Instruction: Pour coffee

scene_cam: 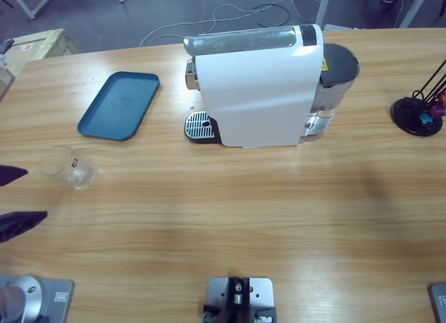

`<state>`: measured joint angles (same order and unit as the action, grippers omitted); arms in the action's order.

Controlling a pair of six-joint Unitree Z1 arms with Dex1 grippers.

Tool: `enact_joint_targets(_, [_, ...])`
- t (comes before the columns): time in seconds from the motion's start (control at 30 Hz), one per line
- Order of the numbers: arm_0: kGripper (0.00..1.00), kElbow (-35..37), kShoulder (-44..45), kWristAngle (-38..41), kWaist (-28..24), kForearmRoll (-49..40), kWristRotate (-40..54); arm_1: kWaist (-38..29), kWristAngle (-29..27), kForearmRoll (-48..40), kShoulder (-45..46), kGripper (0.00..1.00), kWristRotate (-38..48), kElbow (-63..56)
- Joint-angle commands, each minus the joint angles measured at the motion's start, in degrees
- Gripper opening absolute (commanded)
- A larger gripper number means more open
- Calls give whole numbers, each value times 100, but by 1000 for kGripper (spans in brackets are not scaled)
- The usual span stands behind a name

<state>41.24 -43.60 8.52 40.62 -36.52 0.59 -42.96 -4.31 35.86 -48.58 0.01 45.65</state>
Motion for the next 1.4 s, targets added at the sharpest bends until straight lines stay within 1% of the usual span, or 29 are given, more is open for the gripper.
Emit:
enact_joint_targets(0.03, [1000, -37, 1, -50, 43, -84, 38, -72, -96, -53, 99, 1000, 8, -197])
enact_joint_targets(0.37, [1000, -29, -38, -115, 43, -82, 29, -72, -96, -44, 78, 1000, -1, -192])
enact_joint_targets(0.47, [1000, -20, -85, -221, 43, 196, 29, -72, -96, -51, 126, 1000, 8, -206])
enact_joint_targets(0.53, [1000, 216, -293, -356, 43, 286, 31, -72, -96, -46, 103, 1000, 8, -197])
enact_joint_targets(0.6, [1000, 664, -744, -453, 43, 249, 31, -72, -96, -44, 31, 1000, 8, -181])
enact_joint_targets(0.67, [1000, 1260, -1363, -472, 43, 196, -380, -72, -96, -35, -11, 1000, 1, -171])
enact_joint_targets(0.73, [1000, 1655, -1866, -553, 37, 300, -1147, -72, -96, -35, 8, 1000, 3, -174])
enact_joint_targets(0.8, [999, 1851, -2349, -585, -86, 635, -1764, -72, -96, -37, 3, 1000, 8, -173])
enact_joint_targets(0.87, [980, 1859, -2792, -548, -325, 1219, -2338, -72, -96, -27, -98, 1000, 8, -143])
enact_joint_targets(0.9, [977, 1870, -2991, -444, -483, 1556, -2711, -72, -96, -18, -136, 1000, 8, -130])
enact_joint_targets(0.93, [970, 1902, -3262, -138, -646, 1890, -3107, -72, -96, -18, -140, 1000, 8, -127])
enact_joint_targets(1.03, [964, 2241, -4060, 1073, -933, 2168, -3896, -72, -96, -18, -143, 1000, 8, -127])
enact_joint_targets(1.1, [961, 2418, -4517, 1497, -982, 2295, -4202, -72, -96, -18, -115, 1000, 8, -134])
enact_joint_targets(1.13, [926, 2489, -4715, 1748, -1030, 2318, -4260, -72, -96, -18, -85, 1000, 8, -141])
enact_joint_targets(1.17, [862, 2541, -4907, 2071, -1098, 2340, -4283, -72, -96, -23, -50, 1000, 8, -150])
enact_joint_targets(1.23, [846, 2578, -5132, 2404, -1126, 2351, -4399, -72, -96, -30, 3, 1000, 8, -164])
enact_joint_targets(1.3, [843, 2629, -5299, 2453, -1126, 2351, -4430, -72, -96, -35, 40, 1000, 8, -180])
enact_joint_targets(1.33, [825, 2677, -5373, 2463, -1126, 2363, -4487, -72, -96, -35, 45, 1000, 8, -180])
enact_joint_targets(1.4, [632, 2772, -5571, 2732, -1117, 2564, -4532, -72, -96, -35, 25, 1000, 8, -176])
